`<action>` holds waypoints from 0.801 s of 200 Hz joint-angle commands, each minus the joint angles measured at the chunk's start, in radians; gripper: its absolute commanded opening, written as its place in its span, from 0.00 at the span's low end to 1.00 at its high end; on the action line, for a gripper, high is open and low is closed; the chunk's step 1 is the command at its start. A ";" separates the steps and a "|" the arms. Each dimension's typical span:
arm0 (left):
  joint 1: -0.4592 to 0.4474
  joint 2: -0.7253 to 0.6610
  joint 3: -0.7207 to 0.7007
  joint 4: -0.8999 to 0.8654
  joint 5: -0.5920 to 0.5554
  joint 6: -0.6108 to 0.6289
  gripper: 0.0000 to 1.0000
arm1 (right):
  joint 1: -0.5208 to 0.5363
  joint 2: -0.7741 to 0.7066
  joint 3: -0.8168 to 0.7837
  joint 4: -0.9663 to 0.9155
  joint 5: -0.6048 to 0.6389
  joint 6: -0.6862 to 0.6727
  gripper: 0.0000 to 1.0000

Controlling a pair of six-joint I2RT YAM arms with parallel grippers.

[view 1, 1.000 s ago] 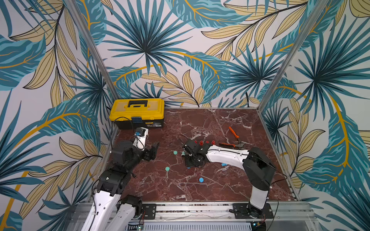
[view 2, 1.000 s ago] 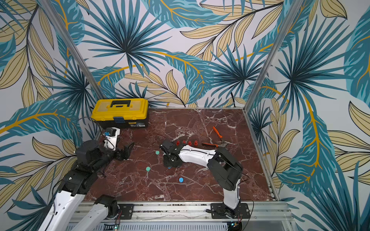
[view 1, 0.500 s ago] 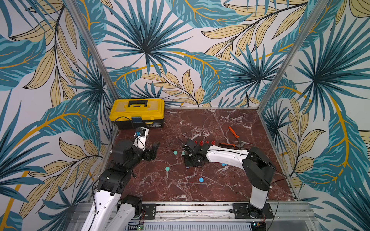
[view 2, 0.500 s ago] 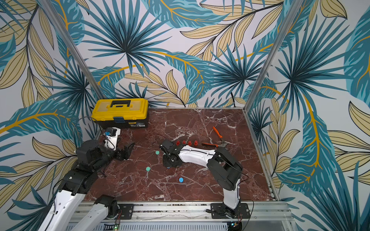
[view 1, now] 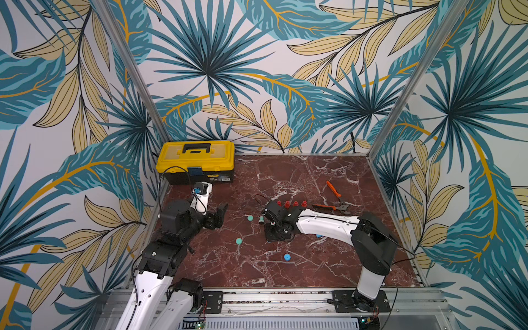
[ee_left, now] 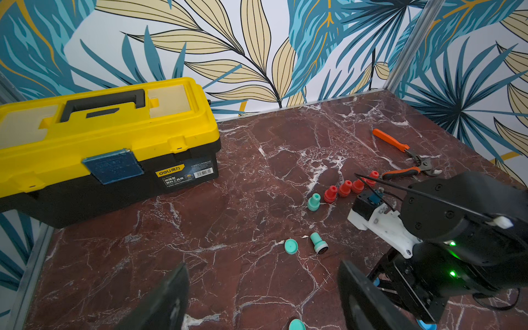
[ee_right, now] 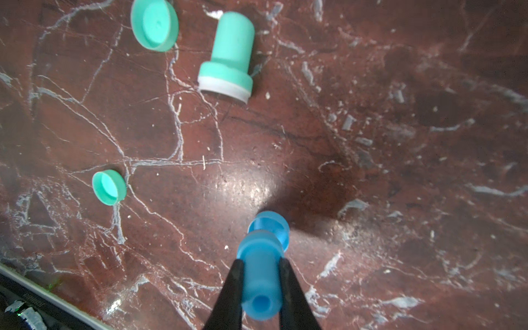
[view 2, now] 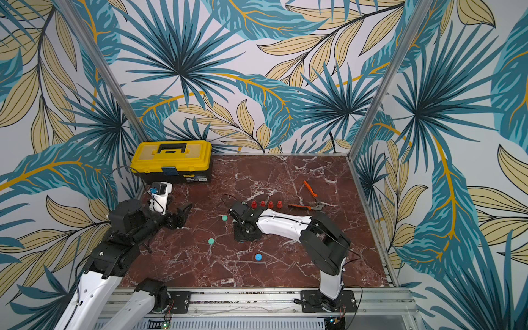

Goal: Close the stamp cap
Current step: Close the cover of the stamp.

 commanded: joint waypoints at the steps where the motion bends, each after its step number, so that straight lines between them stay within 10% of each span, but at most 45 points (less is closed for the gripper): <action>1: 0.007 0.000 -0.005 0.005 0.012 -0.005 0.83 | 0.005 0.051 -0.014 -0.015 0.006 0.004 0.06; 160: 0.010 0.036 0.002 0.005 0.036 0.000 0.83 | 0.075 0.242 -0.004 -0.197 0.301 -0.115 0.02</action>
